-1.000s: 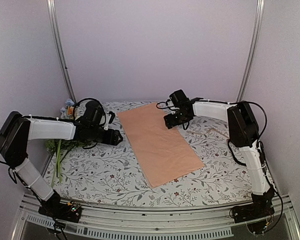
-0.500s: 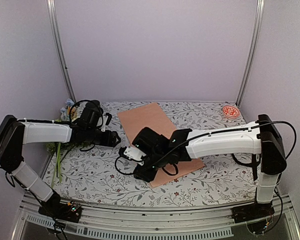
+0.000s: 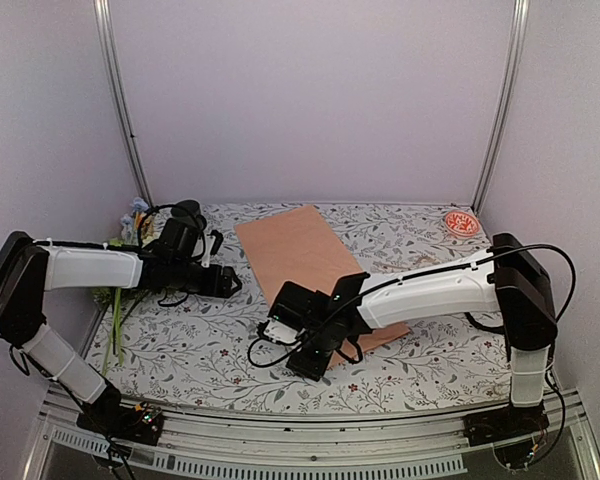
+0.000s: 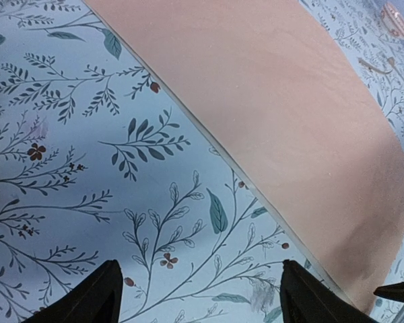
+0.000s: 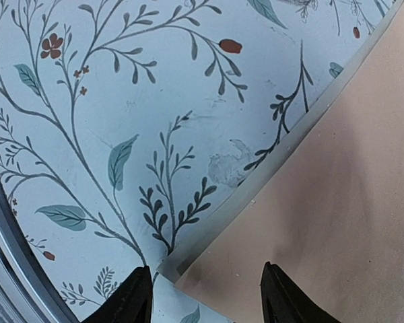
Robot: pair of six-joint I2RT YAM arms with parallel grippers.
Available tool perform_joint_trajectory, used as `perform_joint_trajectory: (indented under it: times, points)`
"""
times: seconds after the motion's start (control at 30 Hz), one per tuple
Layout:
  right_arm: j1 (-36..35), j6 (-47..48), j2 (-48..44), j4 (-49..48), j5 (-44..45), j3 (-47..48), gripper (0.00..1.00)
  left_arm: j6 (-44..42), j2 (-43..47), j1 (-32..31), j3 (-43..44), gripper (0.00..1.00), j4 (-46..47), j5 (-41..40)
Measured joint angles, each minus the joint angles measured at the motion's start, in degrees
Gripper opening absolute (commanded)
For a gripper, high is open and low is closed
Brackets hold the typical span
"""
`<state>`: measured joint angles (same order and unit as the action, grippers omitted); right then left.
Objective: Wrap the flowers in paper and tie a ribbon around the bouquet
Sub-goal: Pick up the corner of the folded wrapping paper from the center of the board.
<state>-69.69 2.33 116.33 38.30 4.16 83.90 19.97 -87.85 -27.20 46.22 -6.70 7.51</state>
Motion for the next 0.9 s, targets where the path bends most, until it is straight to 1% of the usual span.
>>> perform_joint_trajectory:
  times: [0.1,0.17,0.33,0.5,0.73,0.9]
  points:
    - [0.0,0.0,0.5,0.3,0.1,0.0,0.57,0.0,0.0,0.0,0.0,0.82,0.0,0.3]
    - [0.0,0.1,1.2,0.4,0.4,0.0,0.55,0.0,0.0,0.0,0.0,0.82,0.0,0.6]
    - [0.0,0.1,2.5,0.5,2.0,0.0,0.41,-0.1,0.0,0.0,-0.1,0.82,0.0,0.9]
    - [0.0,-0.1,2.5,0.6,3.1,0.0,0.36,-0.5,0.1,0.0,-0.3,0.83,0.0,1.3]
    - [0.0,-0.2,2.5,0.7,3.3,0.0,0.38,-1.3,0.2,0.0,-0.3,0.83,0.1,2.1]
    - [0.0,-0.4,2.4,1.3,4.3,0.0,0.42,-1.6,0.2,-0.1,-0.3,0.83,0.1,2.5]
